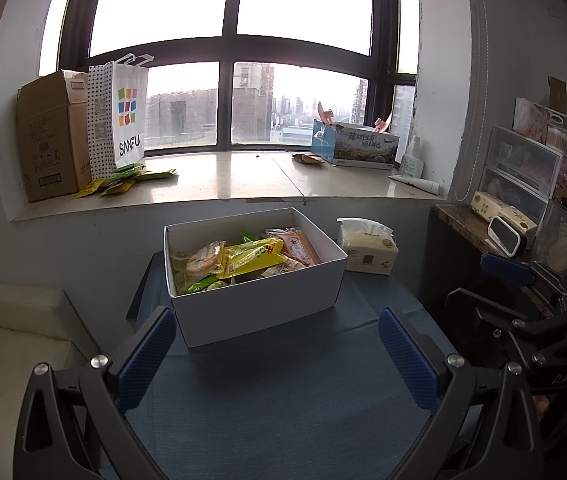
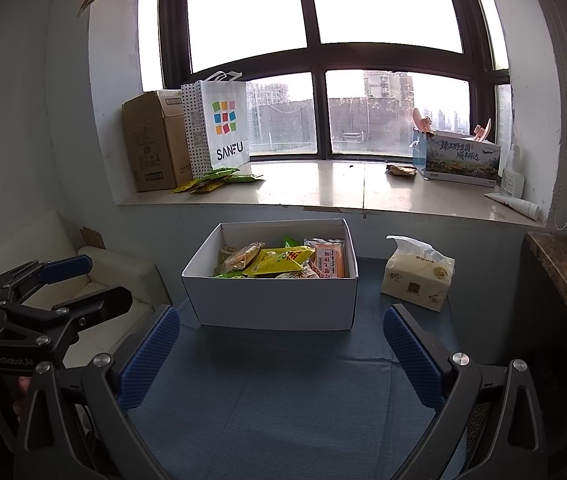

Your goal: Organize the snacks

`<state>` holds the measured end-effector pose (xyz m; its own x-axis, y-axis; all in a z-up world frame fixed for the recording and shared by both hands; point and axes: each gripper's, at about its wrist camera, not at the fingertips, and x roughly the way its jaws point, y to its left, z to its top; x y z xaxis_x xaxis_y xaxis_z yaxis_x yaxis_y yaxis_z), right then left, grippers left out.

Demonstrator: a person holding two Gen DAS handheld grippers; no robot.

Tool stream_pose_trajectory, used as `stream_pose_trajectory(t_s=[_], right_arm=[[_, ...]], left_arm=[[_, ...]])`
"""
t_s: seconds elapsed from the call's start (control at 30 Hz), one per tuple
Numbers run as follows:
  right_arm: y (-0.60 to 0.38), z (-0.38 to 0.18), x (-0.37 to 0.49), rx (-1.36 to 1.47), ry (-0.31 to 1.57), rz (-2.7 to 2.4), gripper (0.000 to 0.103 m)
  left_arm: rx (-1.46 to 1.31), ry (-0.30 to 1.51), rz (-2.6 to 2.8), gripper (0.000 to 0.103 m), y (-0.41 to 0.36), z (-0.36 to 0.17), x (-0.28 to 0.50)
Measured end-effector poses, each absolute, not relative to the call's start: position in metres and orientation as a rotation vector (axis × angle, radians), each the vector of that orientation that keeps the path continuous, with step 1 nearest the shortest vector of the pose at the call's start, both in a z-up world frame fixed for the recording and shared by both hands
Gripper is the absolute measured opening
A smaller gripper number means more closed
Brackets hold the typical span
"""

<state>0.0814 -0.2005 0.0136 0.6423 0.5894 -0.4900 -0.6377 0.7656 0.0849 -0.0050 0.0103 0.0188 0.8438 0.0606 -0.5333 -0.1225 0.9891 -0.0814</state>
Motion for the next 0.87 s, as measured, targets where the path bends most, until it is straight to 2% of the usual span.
stream_pose_trajectory(t_s=[0.87], right_arm=[[-0.2000,0.0163,0.0800,-0.107,0.518,0.700,0.103]], left_arm=[[-0.142,0.562,0.099,0.103,0.0161,0.0165,-0.0066]])
